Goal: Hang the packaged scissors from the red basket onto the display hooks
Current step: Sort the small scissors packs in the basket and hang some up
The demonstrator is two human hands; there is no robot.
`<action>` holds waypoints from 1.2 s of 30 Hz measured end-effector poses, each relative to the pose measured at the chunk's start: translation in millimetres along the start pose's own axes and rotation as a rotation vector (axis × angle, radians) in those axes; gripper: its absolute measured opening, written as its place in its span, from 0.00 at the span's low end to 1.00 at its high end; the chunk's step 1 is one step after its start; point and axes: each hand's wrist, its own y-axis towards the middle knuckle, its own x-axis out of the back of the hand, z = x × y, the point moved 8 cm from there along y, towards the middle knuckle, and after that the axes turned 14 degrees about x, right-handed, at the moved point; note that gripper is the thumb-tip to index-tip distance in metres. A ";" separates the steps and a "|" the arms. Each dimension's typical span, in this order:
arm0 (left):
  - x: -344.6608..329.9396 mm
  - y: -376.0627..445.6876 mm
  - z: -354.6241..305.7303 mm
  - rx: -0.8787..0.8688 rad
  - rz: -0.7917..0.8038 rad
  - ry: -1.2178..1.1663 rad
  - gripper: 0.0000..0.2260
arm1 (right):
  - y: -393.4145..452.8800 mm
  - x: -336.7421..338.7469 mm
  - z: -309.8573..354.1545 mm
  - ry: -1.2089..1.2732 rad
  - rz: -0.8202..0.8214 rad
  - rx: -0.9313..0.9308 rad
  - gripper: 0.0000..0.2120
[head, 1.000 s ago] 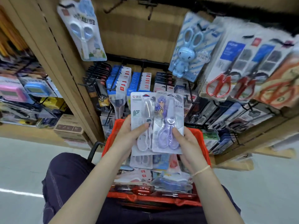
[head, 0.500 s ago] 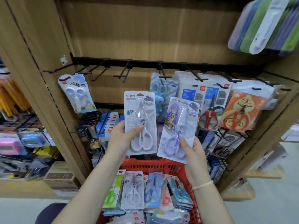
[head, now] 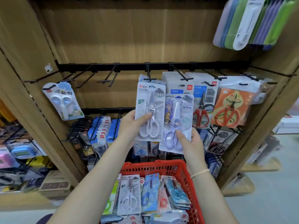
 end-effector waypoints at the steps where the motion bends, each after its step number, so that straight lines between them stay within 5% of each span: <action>1: -0.4 1.2 -0.3 -0.002 -0.007 0.010 0.10 | 0.4 1.7 -0.7 -0.003 -0.010 0.001 0.11; 13: 2.5 3.4 10.3 -0.049 -0.142 0.005 0.07 | -2.4 11.9 -7.2 0.046 -0.036 0.004 0.11; 23: -12.9 52.4 17.7 0.141 -0.068 0.198 0.25 | 0.6 4.8 -7.6 0.048 0.012 0.002 0.11; 28: 3.5 37.8 26.6 0.052 -0.228 0.295 0.33 | -3.1 -1.2 -7.0 0.045 0.049 -0.005 0.12; 32: -6.7 -3.7 64.4 0.122 0.035 0.035 0.17 | -12.4 -18.7 -18.1 0.052 0.125 -0.046 0.13; 36: 14.1 -20.2 103.5 0.203 0.159 -0.091 0.25 | -41.8 -65.5 -48.8 0.041 0.302 -0.166 0.09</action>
